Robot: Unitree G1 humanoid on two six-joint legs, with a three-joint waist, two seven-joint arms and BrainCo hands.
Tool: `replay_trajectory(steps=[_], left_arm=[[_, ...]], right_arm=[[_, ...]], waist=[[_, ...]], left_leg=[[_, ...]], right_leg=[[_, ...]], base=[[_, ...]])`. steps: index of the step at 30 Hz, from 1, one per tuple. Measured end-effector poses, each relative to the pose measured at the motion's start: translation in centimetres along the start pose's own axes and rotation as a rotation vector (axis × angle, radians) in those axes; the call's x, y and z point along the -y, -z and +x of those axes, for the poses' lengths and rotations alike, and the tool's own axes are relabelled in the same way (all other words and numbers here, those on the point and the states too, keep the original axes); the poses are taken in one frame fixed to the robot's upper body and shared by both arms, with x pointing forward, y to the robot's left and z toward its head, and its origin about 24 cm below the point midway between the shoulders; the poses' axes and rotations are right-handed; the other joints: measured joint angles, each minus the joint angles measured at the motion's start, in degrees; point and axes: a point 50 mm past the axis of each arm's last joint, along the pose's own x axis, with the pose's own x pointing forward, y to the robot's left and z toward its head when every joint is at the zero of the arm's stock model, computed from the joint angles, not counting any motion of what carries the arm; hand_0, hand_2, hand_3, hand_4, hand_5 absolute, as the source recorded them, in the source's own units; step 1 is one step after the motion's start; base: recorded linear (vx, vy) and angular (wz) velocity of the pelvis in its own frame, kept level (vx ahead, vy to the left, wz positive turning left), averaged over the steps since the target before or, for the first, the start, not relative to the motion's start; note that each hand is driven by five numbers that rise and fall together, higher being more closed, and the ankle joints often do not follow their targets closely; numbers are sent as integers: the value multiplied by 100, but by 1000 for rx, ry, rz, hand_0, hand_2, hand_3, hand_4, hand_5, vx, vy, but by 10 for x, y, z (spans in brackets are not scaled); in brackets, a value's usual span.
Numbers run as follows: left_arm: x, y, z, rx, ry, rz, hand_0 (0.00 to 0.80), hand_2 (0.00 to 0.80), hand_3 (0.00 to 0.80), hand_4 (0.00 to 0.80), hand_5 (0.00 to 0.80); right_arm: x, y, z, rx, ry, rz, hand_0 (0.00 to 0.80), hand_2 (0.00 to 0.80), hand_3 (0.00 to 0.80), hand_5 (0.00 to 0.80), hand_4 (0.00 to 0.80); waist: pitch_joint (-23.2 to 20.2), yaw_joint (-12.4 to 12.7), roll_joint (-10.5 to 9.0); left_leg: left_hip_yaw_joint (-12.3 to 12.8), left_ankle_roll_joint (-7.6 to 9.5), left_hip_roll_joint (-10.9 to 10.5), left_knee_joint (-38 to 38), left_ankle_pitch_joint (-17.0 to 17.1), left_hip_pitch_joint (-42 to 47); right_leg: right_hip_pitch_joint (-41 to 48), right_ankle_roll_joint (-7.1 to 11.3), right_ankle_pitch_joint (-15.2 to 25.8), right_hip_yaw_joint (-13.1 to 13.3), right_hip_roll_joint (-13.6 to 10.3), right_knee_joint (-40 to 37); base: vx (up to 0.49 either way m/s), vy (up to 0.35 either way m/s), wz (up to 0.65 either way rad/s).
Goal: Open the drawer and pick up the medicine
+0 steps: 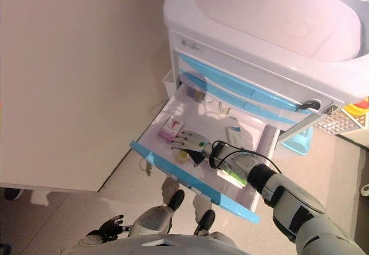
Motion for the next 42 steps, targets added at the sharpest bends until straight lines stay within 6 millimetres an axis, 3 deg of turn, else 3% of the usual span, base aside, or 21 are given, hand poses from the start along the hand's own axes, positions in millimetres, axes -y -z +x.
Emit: replay_trajectory(steps=[1,4,5,7,8,22,24,25,26,27,42], left_arm=[[0,0,0,0,0,0,0,0,0,0,0],[0,0,0,0,0,0,0,0,0,0,0],[0,0,0,0,0,0,0,0,0,0,0],[0,0,0,0,0,0,0,0,0,0,0],[0,0,0,0,0,0,0,0,0,0,0],[0,0,0,2,0,0,0,0,0,0,0],[0,0,0,2,0,0,0,0,0,0,0],[0,0,0,2,0,1,0,0,0,0,0],[0,0,0,2,0,1,0,0,0,0,0],[0,0,0,2,0,1,0,0,0,0,0],[-1,-1,0,3,-2,3,0,0,0,0,0]], right_arm=[[0,0,0,0,0,0,414,414,414,414,414],[-1,-1,1,0,-3,-1,577,577,577,577,577],[-2,-1,1,0,-4,1,577,577,577,577,577],[-2,-1,2,-1,-4,3,759,759,759,759,759],[-3,-2,2,-2,-3,6,800,800,800,800,800],[-3,-3,4,4,5,-5,800,800,800,800,800],[-3,-3,4,4,6,-5,715,715,715,715,715],[-3,-3,4,4,6,-5,574,574,574,574,574],[-3,-3,4,4,6,-5,119,119,119,119,119],[-3,-3,4,4,6,-5,0,0,0,0,0],[-3,-3,5,-8,2,-5,0,0,0,0,0]], waist=[[0,0,0],[1,4,-2],[1,6,-2],[2,5,-3],[2,5,-3],[8,17,-14],[8,18,-15],[8,18,-15],[8,18,-15],[9,18,-15],[28,18,-51]], left_leg=[[0,0,0,0,0,0],[-3,0,1,0,0,-1],[-7,0,0,0,0,-2],[-27,1,2,0,1,-2],[-31,2,0,0,2,-3],[-44,3,-1,-2,5,-12],[-44,3,-1,-2,5,-12],[-44,3,-1,-2,5,-12],[-44,3,-1,-2,5,-12],[-44,3,0,-2,6,-12],[-41,3,0,-2,6,-12]], right_leg=[[0,0,0,-1,0,0],[0,0,0,-4,0,0],[0,0,0,-6,0,0],[1,1,-1,-16,-1,0],[2,3,-2,-24,-3,-1],[0,14,-11,-52,-7,-1],[0,14,-11,-51,-7,-1],[0,14,-11,-51,-7,-1],[0,14,-11,-51,-7,-1],[0,14,-11,-51,-7,-1],[-2,15,-11,-51,-9,-1]], base=[[0,0,0],[0,0,0],[0,0,0],[0,0,0],[-1,0,3],[0,0,0],[0,0,0],[0,0,0],[0,0,0],[0,0,0],[0,0,0]])
